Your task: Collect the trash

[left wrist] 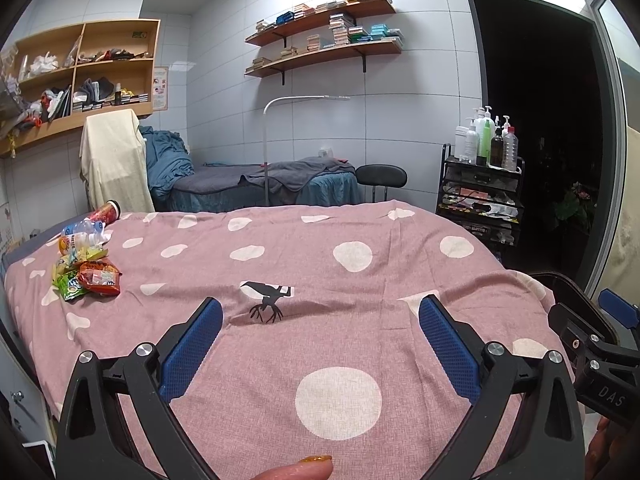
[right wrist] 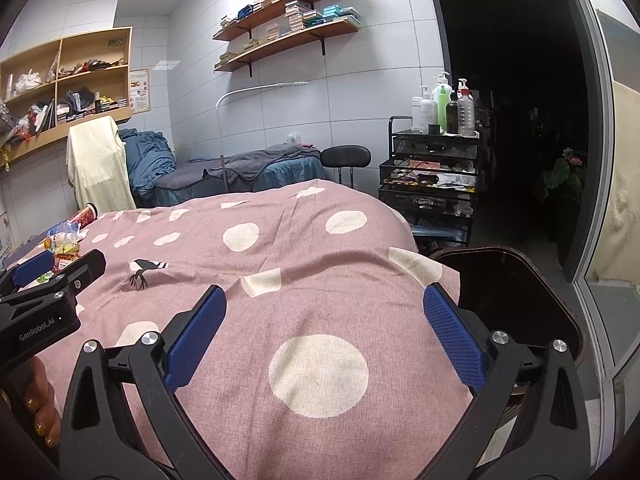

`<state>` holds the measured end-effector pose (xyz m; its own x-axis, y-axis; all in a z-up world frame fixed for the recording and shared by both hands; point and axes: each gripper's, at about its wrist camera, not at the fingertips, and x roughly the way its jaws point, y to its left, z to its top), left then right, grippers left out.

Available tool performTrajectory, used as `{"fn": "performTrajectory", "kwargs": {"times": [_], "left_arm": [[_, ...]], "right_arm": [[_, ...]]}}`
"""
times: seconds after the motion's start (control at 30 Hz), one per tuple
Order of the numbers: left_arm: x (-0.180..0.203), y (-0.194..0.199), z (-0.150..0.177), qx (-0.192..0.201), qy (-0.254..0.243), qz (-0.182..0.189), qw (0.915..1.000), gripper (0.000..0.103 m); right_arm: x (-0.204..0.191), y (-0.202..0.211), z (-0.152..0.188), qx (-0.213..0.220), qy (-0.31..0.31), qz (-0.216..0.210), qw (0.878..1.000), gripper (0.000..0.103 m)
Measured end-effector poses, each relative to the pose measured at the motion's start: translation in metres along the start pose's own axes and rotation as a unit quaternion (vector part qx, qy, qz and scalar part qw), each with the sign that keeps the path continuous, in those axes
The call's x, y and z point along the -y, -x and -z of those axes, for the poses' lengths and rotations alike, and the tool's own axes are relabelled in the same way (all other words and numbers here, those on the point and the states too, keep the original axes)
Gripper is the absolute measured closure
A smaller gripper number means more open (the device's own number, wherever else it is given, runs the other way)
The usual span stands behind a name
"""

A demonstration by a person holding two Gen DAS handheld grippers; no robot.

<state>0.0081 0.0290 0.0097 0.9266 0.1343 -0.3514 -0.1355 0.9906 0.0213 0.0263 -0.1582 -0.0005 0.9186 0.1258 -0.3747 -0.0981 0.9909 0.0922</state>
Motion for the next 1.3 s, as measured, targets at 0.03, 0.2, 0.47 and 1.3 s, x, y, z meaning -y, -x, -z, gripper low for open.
{"fn": "performTrajectory", "kwargs": {"times": [0.03,0.2,0.47,1.3], "left_arm": [[0.0,0.0,0.0,0.0,0.0,0.0,1.0,0.005],[0.0002,0.0,-0.0001,0.0,-0.001,0.0,1.0,0.005],[0.0,-0.0004,0.001,-0.002,0.0,0.001,1.0,0.005],[0.0046,-0.0032,0.0051,-0.007,-0.006,0.005,0.9999,0.005]], "right_arm": [[0.0003,-0.0001,0.0,0.0,0.0,0.0,1.0,0.006],[0.0012,-0.0004,0.0006,0.0,-0.002,0.001,1.0,0.006],[0.0015,-0.0003,0.0005,0.0,-0.002,0.0,1.0,0.006],[0.004,-0.0034,0.0051,-0.005,-0.008,0.002,1.0,0.006]]}}
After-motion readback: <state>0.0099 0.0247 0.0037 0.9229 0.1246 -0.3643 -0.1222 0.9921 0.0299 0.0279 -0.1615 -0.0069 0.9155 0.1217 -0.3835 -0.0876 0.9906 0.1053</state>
